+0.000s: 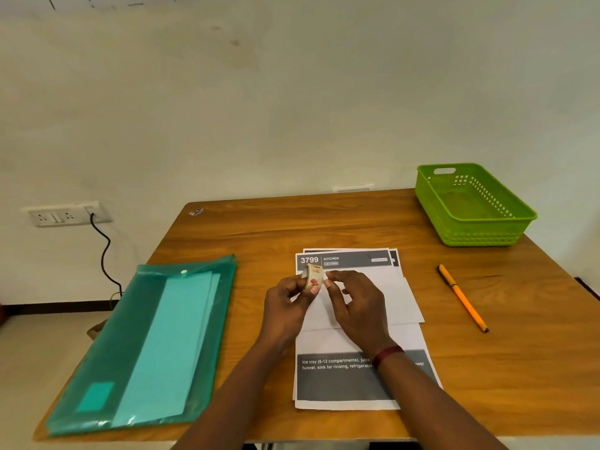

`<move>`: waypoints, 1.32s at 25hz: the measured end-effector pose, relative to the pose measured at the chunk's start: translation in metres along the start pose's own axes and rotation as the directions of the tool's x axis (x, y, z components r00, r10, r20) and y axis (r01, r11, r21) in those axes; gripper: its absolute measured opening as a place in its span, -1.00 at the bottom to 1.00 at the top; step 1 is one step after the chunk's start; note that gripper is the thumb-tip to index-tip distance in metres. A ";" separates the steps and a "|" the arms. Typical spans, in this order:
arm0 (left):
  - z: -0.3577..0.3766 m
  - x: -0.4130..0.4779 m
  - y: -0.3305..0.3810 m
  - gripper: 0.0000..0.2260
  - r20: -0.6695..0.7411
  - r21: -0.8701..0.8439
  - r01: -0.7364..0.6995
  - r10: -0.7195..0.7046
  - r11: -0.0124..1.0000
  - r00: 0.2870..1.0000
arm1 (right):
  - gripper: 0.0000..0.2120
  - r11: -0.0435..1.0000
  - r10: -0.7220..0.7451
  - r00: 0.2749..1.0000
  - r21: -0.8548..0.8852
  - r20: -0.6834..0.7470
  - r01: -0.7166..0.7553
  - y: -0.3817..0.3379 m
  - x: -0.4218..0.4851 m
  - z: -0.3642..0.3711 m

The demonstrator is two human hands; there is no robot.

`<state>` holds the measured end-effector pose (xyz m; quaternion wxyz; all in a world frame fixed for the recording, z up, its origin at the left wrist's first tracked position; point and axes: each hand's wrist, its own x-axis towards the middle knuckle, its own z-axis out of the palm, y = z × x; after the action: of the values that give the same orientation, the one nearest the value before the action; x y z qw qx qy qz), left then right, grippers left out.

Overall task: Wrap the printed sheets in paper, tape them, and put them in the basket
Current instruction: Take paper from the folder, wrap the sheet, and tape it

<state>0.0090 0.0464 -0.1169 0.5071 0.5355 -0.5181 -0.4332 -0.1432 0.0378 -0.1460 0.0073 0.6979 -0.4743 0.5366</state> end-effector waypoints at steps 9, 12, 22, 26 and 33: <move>0.000 -0.003 -0.015 -0.89 0.056 -0.086 -0.090 0.095 0.992 0.994 | -0.83 0.998 -0.064 0.996 0.007 0.065 0.064 0.003 -0.002 0.001; -0.001 -0.003 -0.017 -0.90 0.050 -0.104 -0.075 0.081 0.992 0.996 | -0.87 0.997 -0.074 0.995 0.037 0.061 0.072 0.003 -0.001 0.000; -0.002 0.001 -0.025 -0.90 0.031 -0.074 -0.051 0.053 0.996 0.998 | -0.91 0.990 -0.008 0.990 0.143 0.138 -0.012 0.002 0.001 0.000; -0.002 0.000 -0.025 -0.90 0.032 -0.056 -0.055 0.057 0.997 0.998 | -0.89 0.981 0.043 0.988 0.178 0.151 -0.070 0.001 0.001 0.000; -0.001 -0.002 -0.023 -0.77 0.085 -0.049 -0.068 0.072 0.996 0.994 | -0.85 0.966 0.157 0.978 0.182 0.138 -0.181 0.003 0.006 0.001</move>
<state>0.0121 0.0473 -0.1397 0.5115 0.4858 -0.5479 -0.4497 -0.1448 0.0318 -0.1438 -0.1358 0.6839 -0.4773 0.5349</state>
